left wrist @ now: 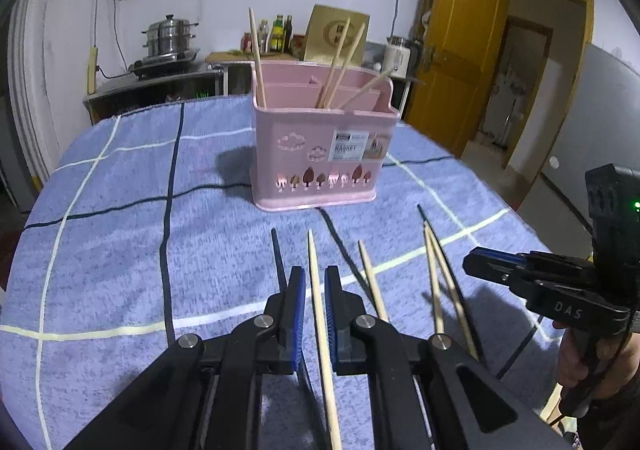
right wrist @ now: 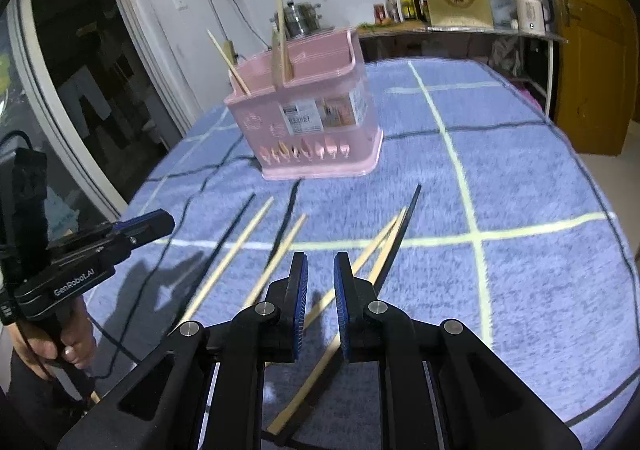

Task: Organize utensils
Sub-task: 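Move both open tools down toward the remaining chopsticks on the table, then close the left tool on a chopstick while the right tool grasps another chopstick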

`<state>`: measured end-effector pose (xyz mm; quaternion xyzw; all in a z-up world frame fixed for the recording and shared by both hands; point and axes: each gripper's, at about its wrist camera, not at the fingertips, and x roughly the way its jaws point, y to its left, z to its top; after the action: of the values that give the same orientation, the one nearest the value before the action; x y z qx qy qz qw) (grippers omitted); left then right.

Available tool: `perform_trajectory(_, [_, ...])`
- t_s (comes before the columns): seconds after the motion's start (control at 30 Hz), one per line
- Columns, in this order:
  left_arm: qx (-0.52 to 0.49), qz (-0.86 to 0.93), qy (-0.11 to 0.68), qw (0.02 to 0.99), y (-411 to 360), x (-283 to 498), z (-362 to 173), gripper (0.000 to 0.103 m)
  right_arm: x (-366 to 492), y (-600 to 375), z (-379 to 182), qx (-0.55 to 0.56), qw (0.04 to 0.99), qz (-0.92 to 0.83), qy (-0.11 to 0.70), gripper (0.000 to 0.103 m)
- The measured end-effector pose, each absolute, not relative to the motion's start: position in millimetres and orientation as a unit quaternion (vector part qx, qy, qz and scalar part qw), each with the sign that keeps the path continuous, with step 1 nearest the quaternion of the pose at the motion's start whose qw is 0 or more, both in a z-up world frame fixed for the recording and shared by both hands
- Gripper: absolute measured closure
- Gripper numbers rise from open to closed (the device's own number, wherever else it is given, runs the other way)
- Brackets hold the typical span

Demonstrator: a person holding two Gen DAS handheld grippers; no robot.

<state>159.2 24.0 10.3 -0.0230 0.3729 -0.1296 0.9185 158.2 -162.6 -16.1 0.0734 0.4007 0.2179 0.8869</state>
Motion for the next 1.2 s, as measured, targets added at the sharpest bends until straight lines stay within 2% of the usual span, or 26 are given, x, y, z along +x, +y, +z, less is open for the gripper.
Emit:
perform_trajectory(0.4, [-0.003,-0.125,0.417,0.900,18.7,187.1,-11.4,0.094,184.1,-163.6,-42.3,0.085,0.865,0.189,0.457,0.084])
perform_trajectory(1.0, [0.023,-0.129,0.458,0.879,-3.1,234.1,-32.0,0.094,219.2,-155.6,-41.7,0.061,0.870,0.160,0.461,0.084])
perform_trajectory(1.2, [0.047,-0.120,0.472,0.872,-14.2,244.5,-40.8,0.088,225.0,-152.6,-42.6,0.052,0.873,0.158,0.459,0.084])
